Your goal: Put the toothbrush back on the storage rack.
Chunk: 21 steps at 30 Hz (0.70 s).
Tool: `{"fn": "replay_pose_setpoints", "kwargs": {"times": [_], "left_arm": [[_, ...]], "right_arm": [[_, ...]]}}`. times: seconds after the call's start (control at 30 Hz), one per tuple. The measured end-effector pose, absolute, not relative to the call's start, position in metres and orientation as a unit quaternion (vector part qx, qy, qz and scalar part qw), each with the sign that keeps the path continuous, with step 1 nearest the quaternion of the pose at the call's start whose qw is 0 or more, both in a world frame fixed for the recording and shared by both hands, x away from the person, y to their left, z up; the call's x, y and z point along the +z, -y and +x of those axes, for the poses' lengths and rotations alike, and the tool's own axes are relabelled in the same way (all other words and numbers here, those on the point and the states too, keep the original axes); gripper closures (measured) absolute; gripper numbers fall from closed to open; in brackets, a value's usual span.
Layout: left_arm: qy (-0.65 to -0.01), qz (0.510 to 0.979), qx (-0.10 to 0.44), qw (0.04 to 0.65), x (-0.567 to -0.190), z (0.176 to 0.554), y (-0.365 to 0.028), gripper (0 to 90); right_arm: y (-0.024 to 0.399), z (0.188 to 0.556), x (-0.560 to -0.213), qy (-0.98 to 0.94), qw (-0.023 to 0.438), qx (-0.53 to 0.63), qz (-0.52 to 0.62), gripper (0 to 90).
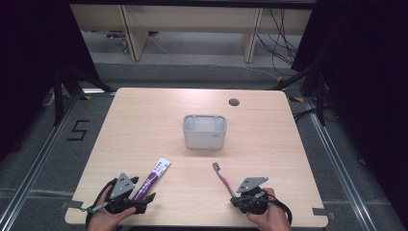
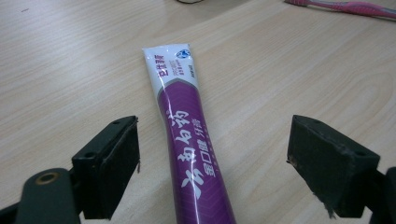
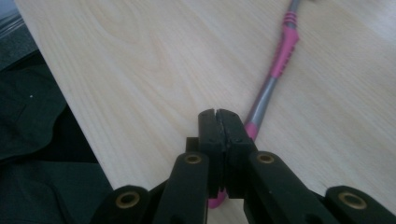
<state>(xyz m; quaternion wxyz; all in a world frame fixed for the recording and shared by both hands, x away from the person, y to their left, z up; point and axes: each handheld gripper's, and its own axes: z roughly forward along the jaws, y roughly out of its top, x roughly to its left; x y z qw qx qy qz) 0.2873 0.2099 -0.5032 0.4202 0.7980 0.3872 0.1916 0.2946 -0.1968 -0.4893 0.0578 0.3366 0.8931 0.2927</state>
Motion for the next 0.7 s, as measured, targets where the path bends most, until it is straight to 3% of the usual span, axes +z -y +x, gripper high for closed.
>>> {"fn": "replay_pose_setpoints", "kwargs": {"times": [0.23,0.7], "left_arm": [[-0.387,0.798,0.191,0.420,-0.504,0.288,-0.209,16.4],[-0.390,0.795,0.192,0.423,-0.504,0.288,-0.210,16.4]], "right_arm": [[0.200,0.300,-0.486,-0.894,0.060,0.300,0.326,87.7],[0.180,0.337,-0.461,-0.909,0.108,0.237,0.325,69.4]]}}
